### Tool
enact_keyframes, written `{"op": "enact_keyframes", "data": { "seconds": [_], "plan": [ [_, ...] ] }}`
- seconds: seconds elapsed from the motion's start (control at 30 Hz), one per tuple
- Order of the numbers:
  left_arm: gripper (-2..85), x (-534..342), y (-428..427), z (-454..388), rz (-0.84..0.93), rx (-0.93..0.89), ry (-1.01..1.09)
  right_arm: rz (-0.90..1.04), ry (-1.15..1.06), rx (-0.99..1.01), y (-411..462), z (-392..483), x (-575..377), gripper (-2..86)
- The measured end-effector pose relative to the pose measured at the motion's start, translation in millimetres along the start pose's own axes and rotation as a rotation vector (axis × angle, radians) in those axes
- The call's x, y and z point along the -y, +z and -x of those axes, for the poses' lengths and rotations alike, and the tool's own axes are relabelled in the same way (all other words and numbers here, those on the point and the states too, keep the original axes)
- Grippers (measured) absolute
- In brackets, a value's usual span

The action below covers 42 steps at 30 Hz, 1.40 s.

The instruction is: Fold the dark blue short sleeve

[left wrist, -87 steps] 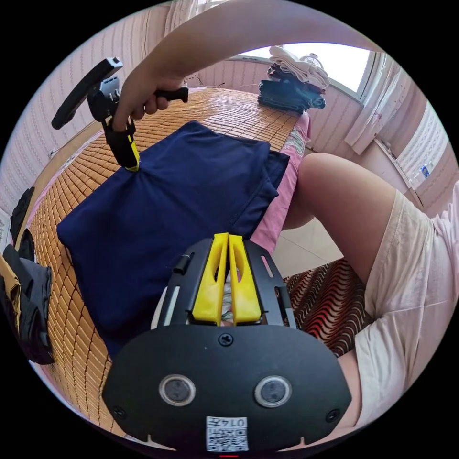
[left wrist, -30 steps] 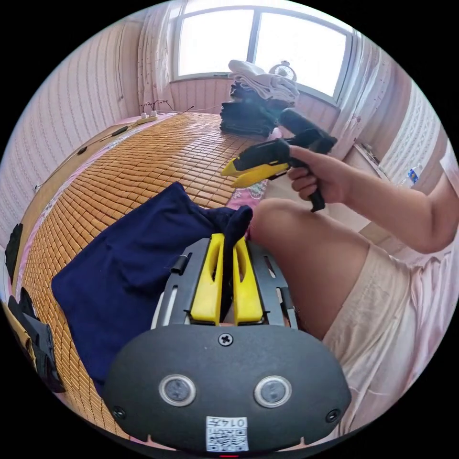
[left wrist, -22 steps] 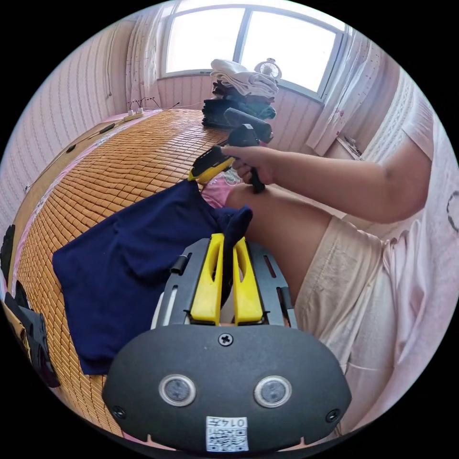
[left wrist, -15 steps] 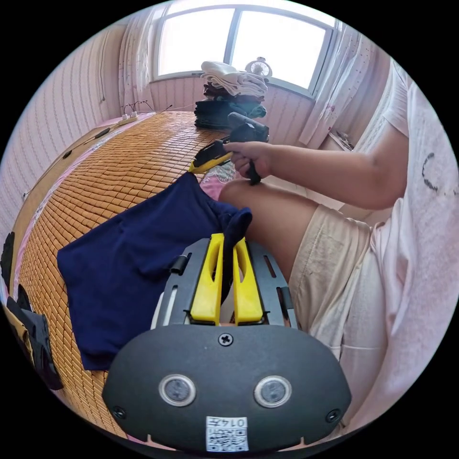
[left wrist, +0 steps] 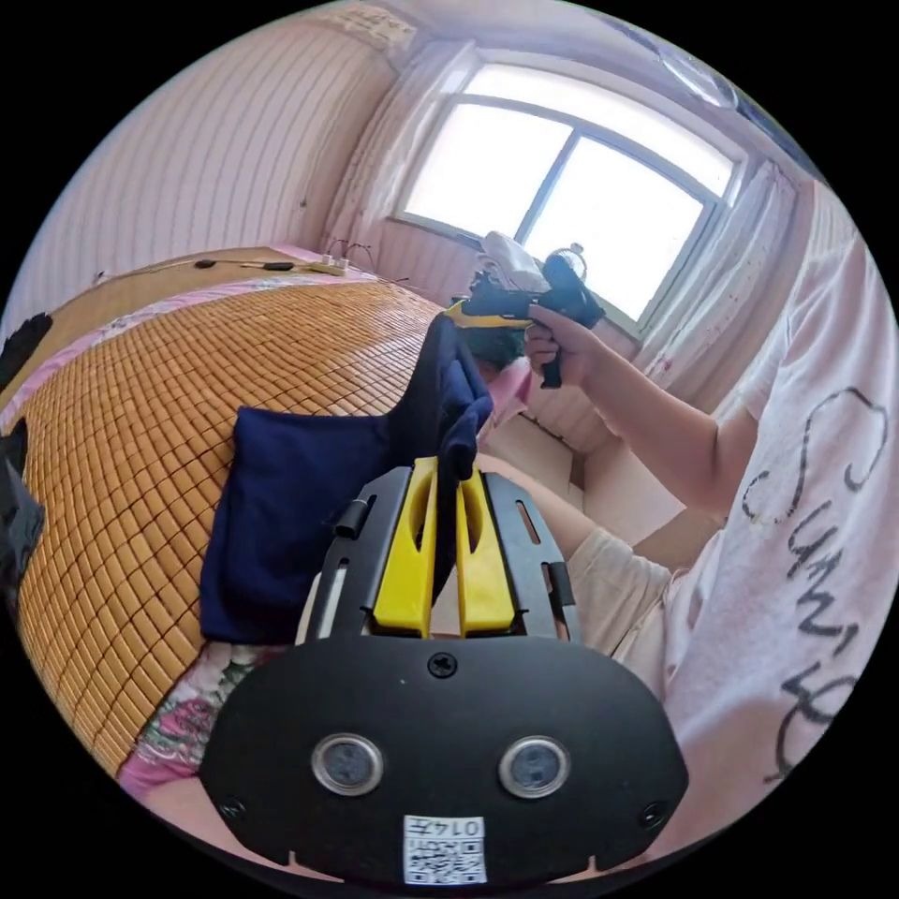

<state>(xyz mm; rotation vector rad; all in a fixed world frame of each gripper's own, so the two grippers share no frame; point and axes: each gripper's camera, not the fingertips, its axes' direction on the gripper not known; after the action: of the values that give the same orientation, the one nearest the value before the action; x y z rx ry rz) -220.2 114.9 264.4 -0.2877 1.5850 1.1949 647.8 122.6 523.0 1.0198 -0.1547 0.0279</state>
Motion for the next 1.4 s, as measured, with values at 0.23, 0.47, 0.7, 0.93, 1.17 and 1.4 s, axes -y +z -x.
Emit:
{"op": "enact_keyframes", "data": {
  "seconds": [0.23,0.47,0.7,0.93,1.17,1.4],
  "plan": [
    [4.7,-30,-27,91,0.154,0.231,-0.383,0.227,-0.095,-0.129,165,71,63,1.2],
    [6.1,-42,-66,128,0.085,0.296,-0.536,0.317,-0.388,-0.340,212,103,59,10.4],
    [11.6,-13,-9,135,0.164,0.270,-0.427,0.470,-0.534,-0.460,265,118,65,16.4],
    [4.9,-13,21,132,0.246,0.174,-0.453,0.482,-0.480,-0.314,254,115,61,9.5],
    [2.5,-9,5,109,0.207,0.168,-0.435,0.371,-0.473,-0.169,188,113,36,2.7],
    [2.4,19,-55,34,0.097,0.170,-0.208,-0.019,-0.346,0.080,8,106,-32,2.3]
  ]
}}
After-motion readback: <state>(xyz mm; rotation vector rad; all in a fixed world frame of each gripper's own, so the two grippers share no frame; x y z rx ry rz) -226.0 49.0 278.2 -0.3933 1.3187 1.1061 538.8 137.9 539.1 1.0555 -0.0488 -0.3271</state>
